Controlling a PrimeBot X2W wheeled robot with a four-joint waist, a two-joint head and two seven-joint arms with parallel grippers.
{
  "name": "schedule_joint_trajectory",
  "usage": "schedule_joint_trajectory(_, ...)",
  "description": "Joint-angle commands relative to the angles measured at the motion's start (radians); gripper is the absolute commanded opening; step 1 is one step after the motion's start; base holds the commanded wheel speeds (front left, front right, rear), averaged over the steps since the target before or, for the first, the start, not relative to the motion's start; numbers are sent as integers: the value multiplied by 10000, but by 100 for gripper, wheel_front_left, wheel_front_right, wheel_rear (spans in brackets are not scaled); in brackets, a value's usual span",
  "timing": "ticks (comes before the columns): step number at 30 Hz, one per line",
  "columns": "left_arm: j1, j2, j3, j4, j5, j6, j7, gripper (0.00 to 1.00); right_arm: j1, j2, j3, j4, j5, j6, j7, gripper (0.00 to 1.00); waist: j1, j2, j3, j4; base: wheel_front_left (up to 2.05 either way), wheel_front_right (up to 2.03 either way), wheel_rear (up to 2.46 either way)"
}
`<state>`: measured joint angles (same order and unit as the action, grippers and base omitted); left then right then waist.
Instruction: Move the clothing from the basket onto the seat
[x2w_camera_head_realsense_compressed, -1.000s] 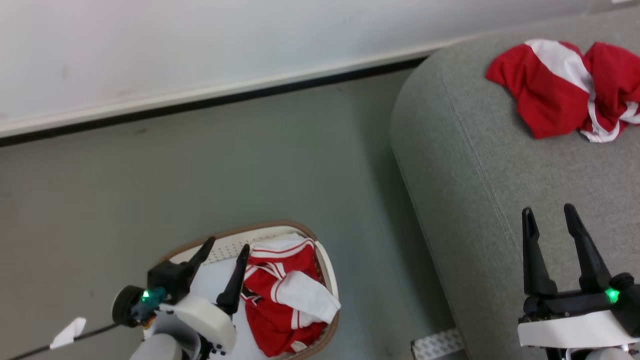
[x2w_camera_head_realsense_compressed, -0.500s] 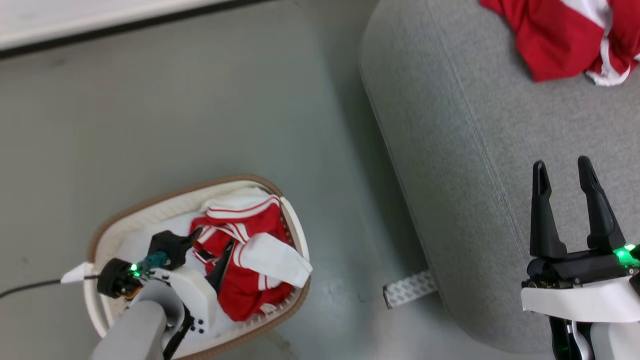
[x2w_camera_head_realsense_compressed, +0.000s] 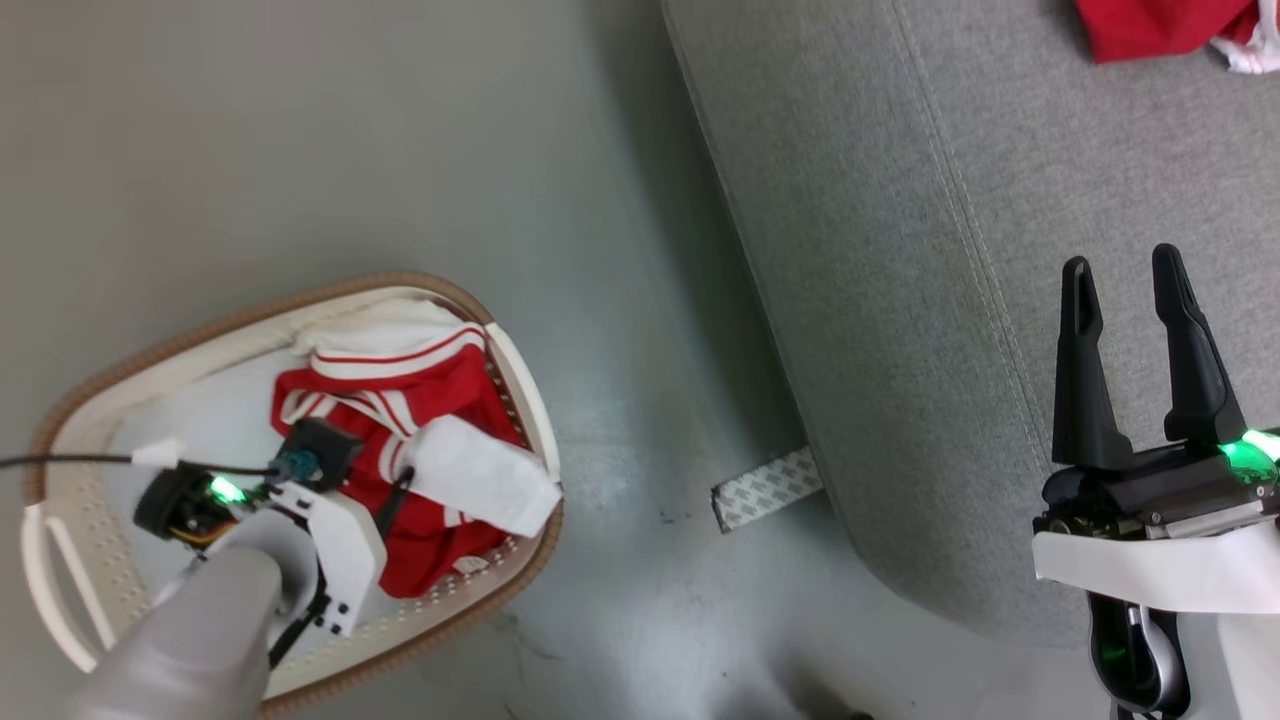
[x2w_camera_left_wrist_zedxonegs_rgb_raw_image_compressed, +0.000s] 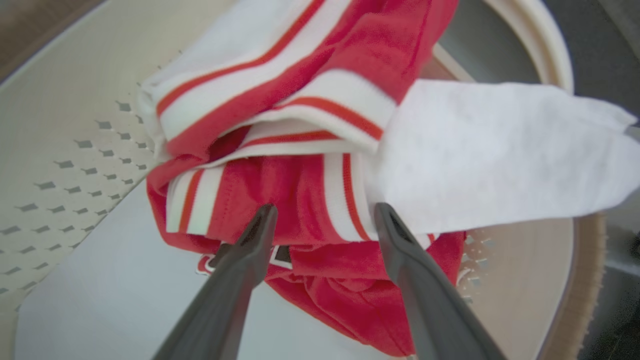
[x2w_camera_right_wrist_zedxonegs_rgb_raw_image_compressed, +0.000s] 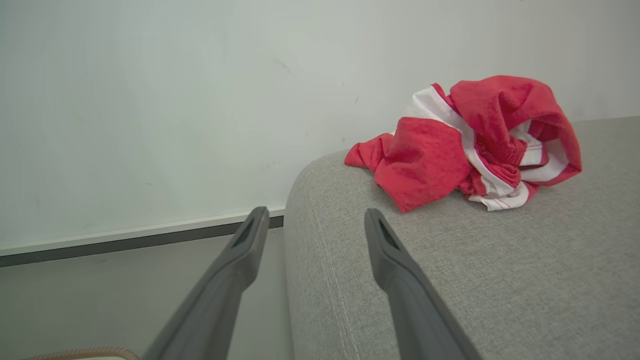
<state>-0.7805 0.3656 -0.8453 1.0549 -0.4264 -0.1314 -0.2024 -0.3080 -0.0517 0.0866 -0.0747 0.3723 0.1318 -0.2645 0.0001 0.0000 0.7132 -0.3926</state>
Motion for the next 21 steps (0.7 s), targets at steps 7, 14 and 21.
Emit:
schedule_joint_trajectory(7,-877,367,-1219,560,-45,19,150,100,-338,18,163,-149,334,-22,3,100,-1,0,753,-443,0,0,0)
schedule_joint_trajectory(14,-1493,549,-1898,963,-633,18,757,100,-449,19,387,-206,619,-22,3,100,-1,0,1240,-684,0,0,0)
schedule_joint_trajectory(21,-1784,618,-2434,1121,-1237,18,1435,54,-544,17,464,-173,745,-22,3,100,-1,0,1370,-819,0,0,0)
